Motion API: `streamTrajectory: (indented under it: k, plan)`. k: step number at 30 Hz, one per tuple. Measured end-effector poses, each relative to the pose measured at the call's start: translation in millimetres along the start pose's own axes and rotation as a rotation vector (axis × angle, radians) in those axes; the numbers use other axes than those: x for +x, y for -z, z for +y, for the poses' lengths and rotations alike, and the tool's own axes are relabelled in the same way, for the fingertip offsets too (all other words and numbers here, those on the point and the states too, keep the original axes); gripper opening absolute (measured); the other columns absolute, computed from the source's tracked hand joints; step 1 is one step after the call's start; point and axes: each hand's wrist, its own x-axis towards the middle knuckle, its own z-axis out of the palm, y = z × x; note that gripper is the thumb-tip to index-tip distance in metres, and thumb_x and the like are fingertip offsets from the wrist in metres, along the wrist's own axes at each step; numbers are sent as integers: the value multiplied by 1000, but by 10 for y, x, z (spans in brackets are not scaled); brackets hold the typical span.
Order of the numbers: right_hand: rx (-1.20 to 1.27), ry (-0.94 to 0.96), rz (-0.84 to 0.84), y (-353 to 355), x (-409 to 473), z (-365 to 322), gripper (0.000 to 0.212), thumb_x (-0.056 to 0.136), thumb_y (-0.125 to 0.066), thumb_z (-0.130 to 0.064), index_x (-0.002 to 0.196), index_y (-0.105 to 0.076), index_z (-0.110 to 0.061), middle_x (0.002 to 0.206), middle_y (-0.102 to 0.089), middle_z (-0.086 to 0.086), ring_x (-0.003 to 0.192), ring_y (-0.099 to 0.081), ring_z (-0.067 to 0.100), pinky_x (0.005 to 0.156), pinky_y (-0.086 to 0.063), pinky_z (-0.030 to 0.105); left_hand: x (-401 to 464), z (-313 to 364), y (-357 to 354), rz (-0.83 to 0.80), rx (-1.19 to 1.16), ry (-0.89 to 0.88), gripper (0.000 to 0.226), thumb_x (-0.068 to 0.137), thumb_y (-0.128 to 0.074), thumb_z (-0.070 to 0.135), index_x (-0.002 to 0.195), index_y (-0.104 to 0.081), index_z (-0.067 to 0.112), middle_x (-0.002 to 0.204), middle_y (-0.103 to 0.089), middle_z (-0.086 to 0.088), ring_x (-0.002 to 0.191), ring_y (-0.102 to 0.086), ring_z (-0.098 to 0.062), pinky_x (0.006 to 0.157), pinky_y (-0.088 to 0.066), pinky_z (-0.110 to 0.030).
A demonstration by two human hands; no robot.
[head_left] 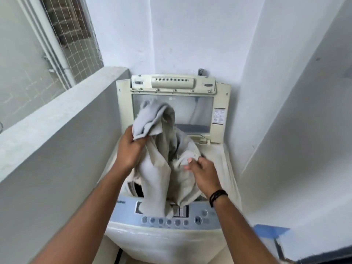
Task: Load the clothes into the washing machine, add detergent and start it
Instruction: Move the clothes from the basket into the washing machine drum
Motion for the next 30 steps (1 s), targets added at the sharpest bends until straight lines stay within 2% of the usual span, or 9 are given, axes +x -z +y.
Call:
streamTrajectory:
  k: [3,6,9,12,15,18,21,25,30]
  plan:
    - [-87,-114,-85,-95,204,408,26,92,-64,-28,69,-59,-17,82,-76,6,72,-65,16,67,-50,31,102,-545,-102,-64,49,281,32,77,-68,27,108,-73,22,105,-77,-2,103,-71,-25,87,-55,-44]
    - [-199,-223,-242,-165,307,833,27,85,-60,-38,71,-53,-17,83,-72,10,85,-70,26,82,-55,43,-53,-1002,-188,-119,150,463,31,78,-74,30,109,-73,25,109,-76,-3,102,-70,-23,85,-54,-40]
    - [-335,-288,-365,-192,306,1125,26,89,-55,-36,76,-47,-15,81,-64,12,78,-63,27,73,-49,37,-233,-1207,-292,-184,201,573,30,81,-76,31,109,-68,26,105,-73,-2,100,-68,-21,81,-49,-30]
    - [-436,-318,-369,-221,382,1319,26,91,-51,-35,86,-54,-9,85,-68,8,80,-65,25,73,-50,36,-217,-1293,-338,-221,325,617,47,71,-72,47,107,-69,17,101,-74,-3,99,-69,-23,82,-54,-34]
    - [-361,-388,-381,-251,530,1405,22,91,-53,-31,89,-61,-10,84,-72,7,79,-69,23,79,-58,46,-194,-1255,-337,-253,462,651,74,75,-80,52,135,-52,17,124,-67,-3,110,-64,-24,88,-49,-34]
    - [-217,-525,-360,-227,648,1389,17,98,-53,-18,96,-63,-5,82,-73,9,67,-65,19,68,-59,36,-227,-1129,-267,-320,603,671,110,66,-80,67,153,-30,20,143,-55,-4,122,-58,-26,91,-46,-34]
    - [-75,-650,-275,-210,711,1377,19,101,-48,-14,97,-64,-4,80,-72,12,61,-60,17,52,-49,25,-282,-1097,-120,-437,591,720,100,67,-82,63,146,-35,25,130,-60,-3,106,-62,-19,85,-51,-34]
    - [86,-705,-91,-296,774,1347,21,103,-48,-18,87,-61,-10,81,-72,11,66,-62,20,57,-47,27,-231,-1179,-18,-605,188,632,83,83,-81,26,144,-29,48,132,-56,12,100,-69,-12,80,-58,-25]
    - [190,-708,45,-422,864,1251,20,103,-46,-13,92,-63,-10,85,-71,12,70,-61,19,56,-44,27,81,-1310,-157,-404,-107,654,29,96,-59,-1,113,-74,16,103,-71,-1,81,-68,-11,65,-51,-17]
